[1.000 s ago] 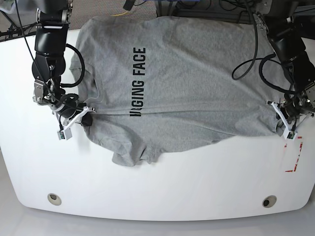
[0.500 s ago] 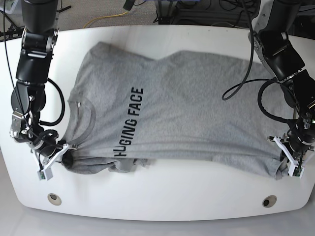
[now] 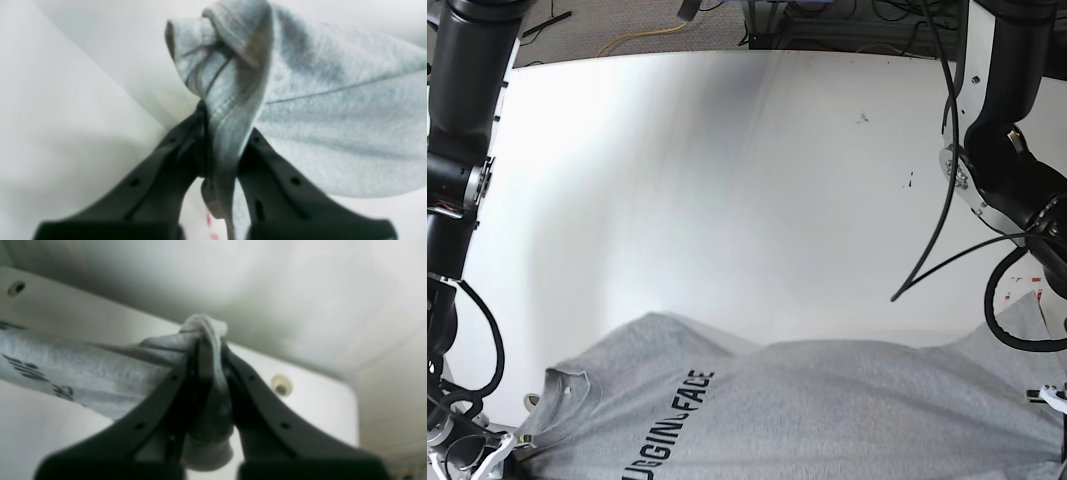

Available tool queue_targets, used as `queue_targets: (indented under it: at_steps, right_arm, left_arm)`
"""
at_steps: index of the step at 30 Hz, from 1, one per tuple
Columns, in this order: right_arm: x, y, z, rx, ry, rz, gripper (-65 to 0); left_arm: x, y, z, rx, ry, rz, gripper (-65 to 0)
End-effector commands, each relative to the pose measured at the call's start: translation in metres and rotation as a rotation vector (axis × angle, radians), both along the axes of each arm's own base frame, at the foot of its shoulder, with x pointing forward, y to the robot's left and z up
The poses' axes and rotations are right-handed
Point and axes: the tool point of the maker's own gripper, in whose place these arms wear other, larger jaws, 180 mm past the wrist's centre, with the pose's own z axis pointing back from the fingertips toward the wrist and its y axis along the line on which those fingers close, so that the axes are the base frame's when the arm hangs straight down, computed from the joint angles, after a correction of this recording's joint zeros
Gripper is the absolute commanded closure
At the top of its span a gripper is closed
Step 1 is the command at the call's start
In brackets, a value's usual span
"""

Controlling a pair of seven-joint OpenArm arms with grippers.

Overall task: Fold the T-shirt properly
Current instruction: 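Lift the shirt with both grippers and lay it down again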

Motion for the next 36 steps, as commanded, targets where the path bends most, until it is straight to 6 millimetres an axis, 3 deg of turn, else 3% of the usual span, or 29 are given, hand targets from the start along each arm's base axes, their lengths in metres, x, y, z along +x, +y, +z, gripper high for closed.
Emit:
queue_targets:
  at_steps: [1,4,7,14,18,25,30,36]
  right_arm:
    - [-0.002,-0.009,0.037,-0.011,-0.068,-0.018,0.0]
    - [-0.006,-0.012,0.037,-0.021,-0.054,-0.015,0.0]
    - [-0.011,-0.017,0.019,-0.028,-0.017,-0.006,0.0]
    - [-0.043,-0.032,-0.061,-0.006,0.097,-0.036,0.0]
    - [-0.072,-0.036,-0.122,0.017,0.192,-0.058,0.0]
    - [-0.130,-0.036,-0.207,0.062,0.340,-0.092,0.0]
    - [-0.176,-0.033,-0.254,0.090,0.435,-0.117,0.0]
    - [-0.212,-0.025,-0.283,0.089,0.511,-0.116,0.0]
  left_arm:
    - [-0.006,0.011,0.029,0.022,-0.066,0.026,0.0]
    - [-0.005,0.007,0.028,0.033,-0.064,0.017,0.0]
    - [-0.005,0.003,0.006,0.045,-0.014,0.011,0.0]
    - [-0.022,0.000,-0.059,0.082,0.118,0.017,0.0]
    - [-0.039,-0.005,-0.101,0.109,0.208,0.011,0.0]
    - [-0.074,-0.008,-0.184,0.127,0.418,-0.003,0.0]
    - [-0.106,-0.007,-0.237,0.160,0.577,-0.023,0.0]
    - [-0.140,-0.006,-0.276,0.179,0.707,-0.037,0.0]
